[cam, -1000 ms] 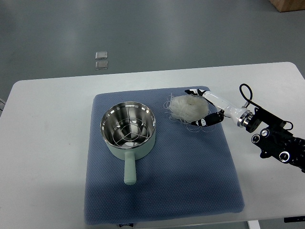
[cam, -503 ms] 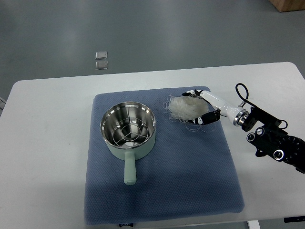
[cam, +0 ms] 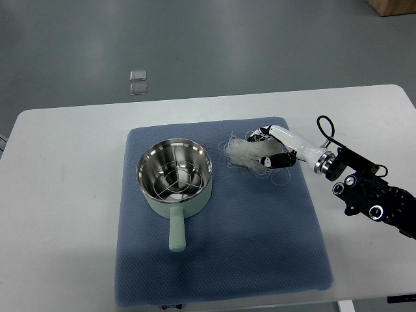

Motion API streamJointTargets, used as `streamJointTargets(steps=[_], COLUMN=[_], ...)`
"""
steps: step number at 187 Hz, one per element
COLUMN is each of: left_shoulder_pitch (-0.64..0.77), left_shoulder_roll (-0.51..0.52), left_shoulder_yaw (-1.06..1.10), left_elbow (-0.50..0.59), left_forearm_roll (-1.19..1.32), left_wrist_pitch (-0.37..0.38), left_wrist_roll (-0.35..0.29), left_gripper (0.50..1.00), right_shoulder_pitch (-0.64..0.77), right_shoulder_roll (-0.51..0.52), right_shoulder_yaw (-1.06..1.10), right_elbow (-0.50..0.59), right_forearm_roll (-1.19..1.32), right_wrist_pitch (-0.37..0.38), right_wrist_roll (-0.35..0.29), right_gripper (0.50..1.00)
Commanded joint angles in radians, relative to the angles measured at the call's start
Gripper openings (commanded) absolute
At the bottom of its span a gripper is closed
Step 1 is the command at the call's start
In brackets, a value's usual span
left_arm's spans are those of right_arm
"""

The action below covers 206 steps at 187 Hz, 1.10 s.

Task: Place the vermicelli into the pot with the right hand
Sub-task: 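Close the right hand fingers around the vermicelli bundle, then lift the vermicelli with the right hand and carry it over the pot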

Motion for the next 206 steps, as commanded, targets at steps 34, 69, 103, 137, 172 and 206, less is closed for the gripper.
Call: streamJointTargets(steps=[34,69,103,137,172,206], left_shoulder_pitch=[0.000,0.000,0.000,0.000,0.000,0.000], left_shoulder_roll=[0.000,0.000,0.000,0.000,0.000,0.000], left_shoulder_yaw=[0.000,0.000,0.000,0.000,0.000,0.001], left_elbow=[0.000,0.000,0.000,0.000,0.000,0.000], left_forearm_roll=[0.000,0.000,0.000,0.000,0.000,0.000], left_wrist_pitch=[0.000,0.000,0.000,0.000,0.000,0.000], left_wrist_roll=[0.000,0.000,-0.001,0.000,0.000,0.000], left_gripper=[1.000,1.000,1.000,1.000,1.000,1.000], right_shoulder_pitch=[0.024,0.049,0.066,0.113,0.173,0.219], right_shoulder_roll=[0.012,0.012,0.017,0.015,0.017,0.054], right_shoulder_yaw=[0.048,0.050,0.050,0.050,0.050,0.050], right_elbow=[0.003,0.003,0.005,0.014,0.040,0.094], right_forearm_roll=[0.105,0.168,0.192,0.246,0.248,0.248], right_wrist_pitch=[-0.001,-0.007,-0.010,0.001,0.012,0.032], right_wrist_roll=[0.000,0.000,-0.001,0.000,0.002,0.002], right_gripper=[0.500,0.500,0.500,0.500,0.500,0.500])
